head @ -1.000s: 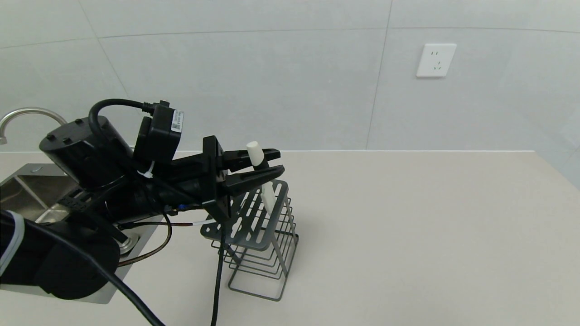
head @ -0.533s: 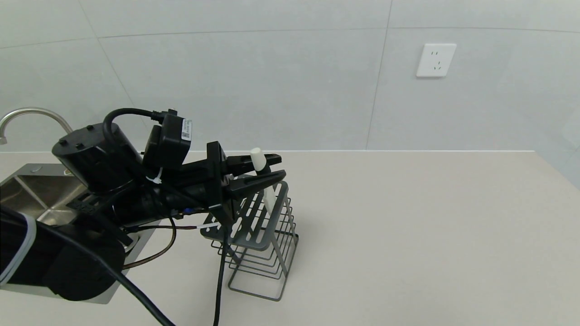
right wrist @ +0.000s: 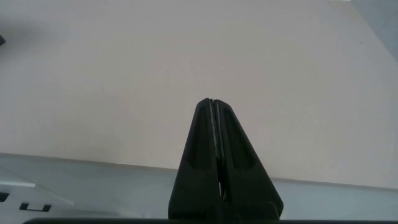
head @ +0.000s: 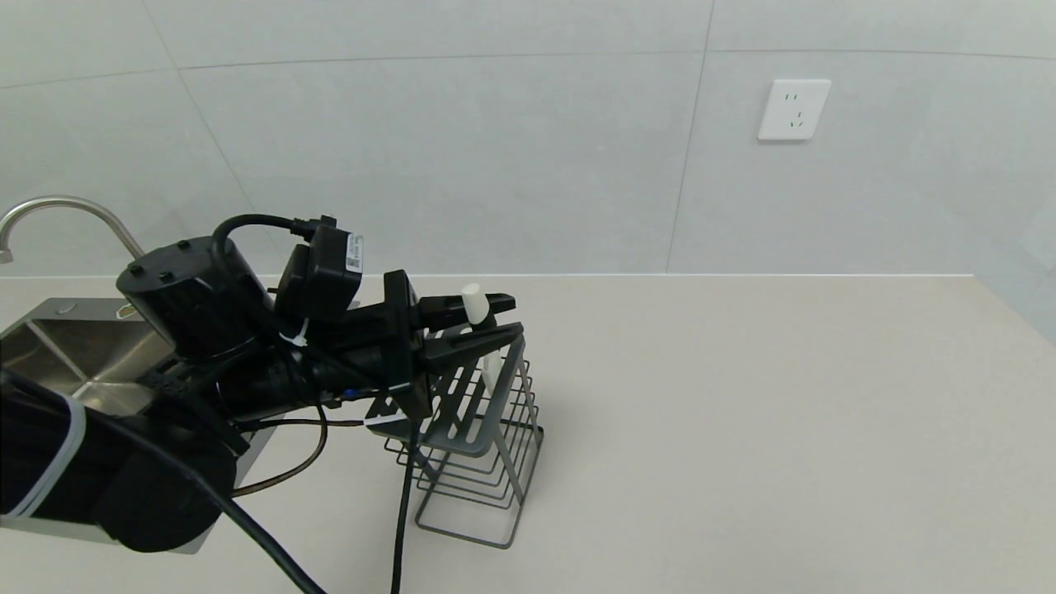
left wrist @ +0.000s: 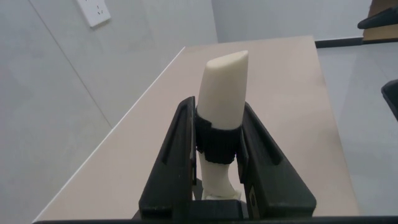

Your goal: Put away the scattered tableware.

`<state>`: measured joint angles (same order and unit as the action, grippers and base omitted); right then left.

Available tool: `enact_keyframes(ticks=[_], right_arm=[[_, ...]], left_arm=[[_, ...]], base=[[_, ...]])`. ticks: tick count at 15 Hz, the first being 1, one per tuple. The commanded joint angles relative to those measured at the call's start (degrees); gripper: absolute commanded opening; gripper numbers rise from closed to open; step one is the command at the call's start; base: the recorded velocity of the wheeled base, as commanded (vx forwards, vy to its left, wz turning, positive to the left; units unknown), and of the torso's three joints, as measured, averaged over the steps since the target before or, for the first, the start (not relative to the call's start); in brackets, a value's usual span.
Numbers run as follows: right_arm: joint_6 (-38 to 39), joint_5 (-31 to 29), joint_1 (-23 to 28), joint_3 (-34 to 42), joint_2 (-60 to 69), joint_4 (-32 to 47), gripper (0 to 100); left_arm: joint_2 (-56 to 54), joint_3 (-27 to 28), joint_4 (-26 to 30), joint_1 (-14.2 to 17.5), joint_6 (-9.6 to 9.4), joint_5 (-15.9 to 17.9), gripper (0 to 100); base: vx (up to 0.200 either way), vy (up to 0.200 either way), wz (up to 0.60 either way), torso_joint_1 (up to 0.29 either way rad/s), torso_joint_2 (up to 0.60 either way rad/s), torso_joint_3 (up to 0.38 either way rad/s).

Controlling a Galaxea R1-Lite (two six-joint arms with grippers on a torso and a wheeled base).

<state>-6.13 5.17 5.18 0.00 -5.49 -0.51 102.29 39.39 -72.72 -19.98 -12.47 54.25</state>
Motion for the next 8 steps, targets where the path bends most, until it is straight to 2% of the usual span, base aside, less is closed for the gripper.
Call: enact_keyframes(ticks=[1,8], right_arm=[[-0.02,0.02,0.00,0.00,-0.05,-0.02,0],[-0.02,0.02,0.00,0.00,-0.05,-0.02,0]], left_arm=[[0.72,0.08,-0.32,0.03,-0.01,-0.02,0],[3.18,-0.01,-2.52,0.38,-0.01,-0.02,0]], base=[[0.000,0.000,0.00,0.000,0.00,0.000],[0.000,0.000,0.00,0.000,0.00,0.000]])
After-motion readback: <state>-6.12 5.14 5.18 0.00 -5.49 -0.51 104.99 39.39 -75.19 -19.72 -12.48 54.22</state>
